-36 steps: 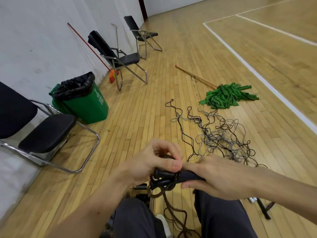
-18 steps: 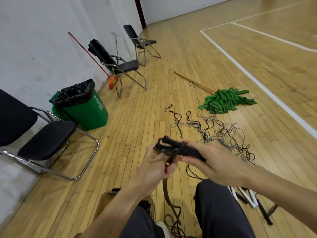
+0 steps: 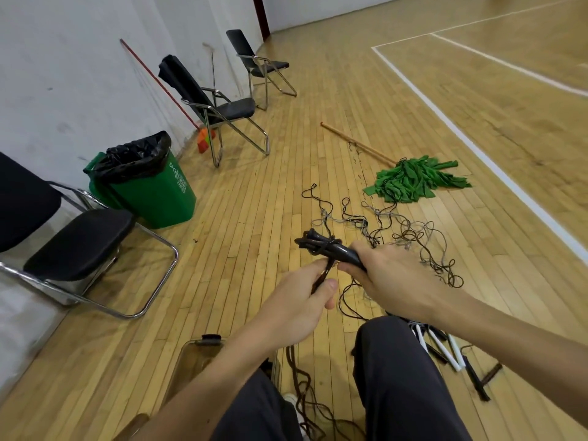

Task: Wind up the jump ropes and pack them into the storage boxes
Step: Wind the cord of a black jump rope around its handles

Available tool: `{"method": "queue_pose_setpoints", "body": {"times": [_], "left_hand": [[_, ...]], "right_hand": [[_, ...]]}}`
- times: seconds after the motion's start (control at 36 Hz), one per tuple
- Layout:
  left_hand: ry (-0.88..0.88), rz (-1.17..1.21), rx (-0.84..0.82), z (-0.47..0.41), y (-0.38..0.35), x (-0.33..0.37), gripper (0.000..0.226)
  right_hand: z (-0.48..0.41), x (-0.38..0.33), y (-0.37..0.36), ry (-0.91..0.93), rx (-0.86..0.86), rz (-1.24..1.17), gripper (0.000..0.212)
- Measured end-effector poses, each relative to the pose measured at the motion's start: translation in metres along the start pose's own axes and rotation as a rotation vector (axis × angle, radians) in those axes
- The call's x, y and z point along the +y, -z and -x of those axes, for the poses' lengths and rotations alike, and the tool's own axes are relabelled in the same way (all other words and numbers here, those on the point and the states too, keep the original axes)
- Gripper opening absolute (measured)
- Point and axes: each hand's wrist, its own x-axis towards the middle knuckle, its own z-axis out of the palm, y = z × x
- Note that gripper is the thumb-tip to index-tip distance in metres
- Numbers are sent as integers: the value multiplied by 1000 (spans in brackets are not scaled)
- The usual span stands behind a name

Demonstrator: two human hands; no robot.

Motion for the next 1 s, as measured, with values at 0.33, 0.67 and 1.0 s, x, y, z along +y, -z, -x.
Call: {"method": "queue_pose_setpoints", "body": {"times": [0.33,0.67,1.0], "left_hand": [[58,-368,18,2,6,-6,27],[-89,-700,-67,-12,24,4,31],[-184,-710,-249,-16,50,3,27]], "right_hand": [[-9,8,-21,-129,-175,186,36],[-19,-2,-19,-141,-399,253,34],[13,-16,-5,126,-611,350,37]]}}
